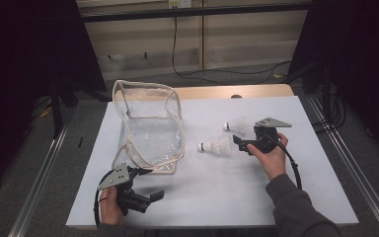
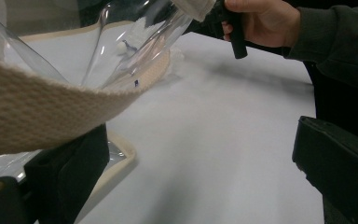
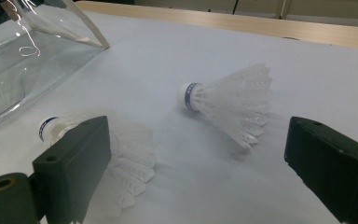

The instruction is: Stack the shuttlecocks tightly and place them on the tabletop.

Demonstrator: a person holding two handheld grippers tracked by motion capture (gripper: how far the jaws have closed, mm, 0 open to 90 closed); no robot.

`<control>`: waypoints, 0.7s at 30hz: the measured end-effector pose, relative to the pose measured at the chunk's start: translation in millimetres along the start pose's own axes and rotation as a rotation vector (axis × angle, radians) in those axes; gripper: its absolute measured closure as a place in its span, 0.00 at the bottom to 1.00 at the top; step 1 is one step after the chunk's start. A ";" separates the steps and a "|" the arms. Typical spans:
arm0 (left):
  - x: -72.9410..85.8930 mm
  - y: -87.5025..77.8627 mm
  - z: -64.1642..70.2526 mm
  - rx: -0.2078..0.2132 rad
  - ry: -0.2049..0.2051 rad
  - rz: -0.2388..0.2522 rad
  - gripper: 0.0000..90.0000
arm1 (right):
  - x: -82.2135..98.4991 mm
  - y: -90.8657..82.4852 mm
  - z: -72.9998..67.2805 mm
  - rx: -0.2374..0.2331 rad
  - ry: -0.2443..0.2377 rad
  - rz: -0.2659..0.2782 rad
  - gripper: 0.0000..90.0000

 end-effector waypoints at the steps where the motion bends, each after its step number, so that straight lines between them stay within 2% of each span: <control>1: 0.0 0.0 0.0 -0.002 0.000 -0.002 0.04 | -0.2 0.1 -0.1 0.001 0.001 -0.001 0.07; 9: -0.2 -0.2 0.1 0.001 -0.001 0.003 0.04 | -4.8 3.3 2.5 0.015 -0.008 -0.004 0.05; 21: -0.2 -0.4 -0.1 0.001 -0.001 0.005 0.04 | -8.4 11.9 6.9 0.037 0.003 -0.020 0.04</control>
Point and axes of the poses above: each handheld gripper's, and its own axes: y roughly forward along the jaws, x roughly out of its underside, z roughly to its right, the point moved 2 cm from there along y, roughly forward along the jaws, and after that the axes turned 3 degrees about z, right-handed, at the moved point
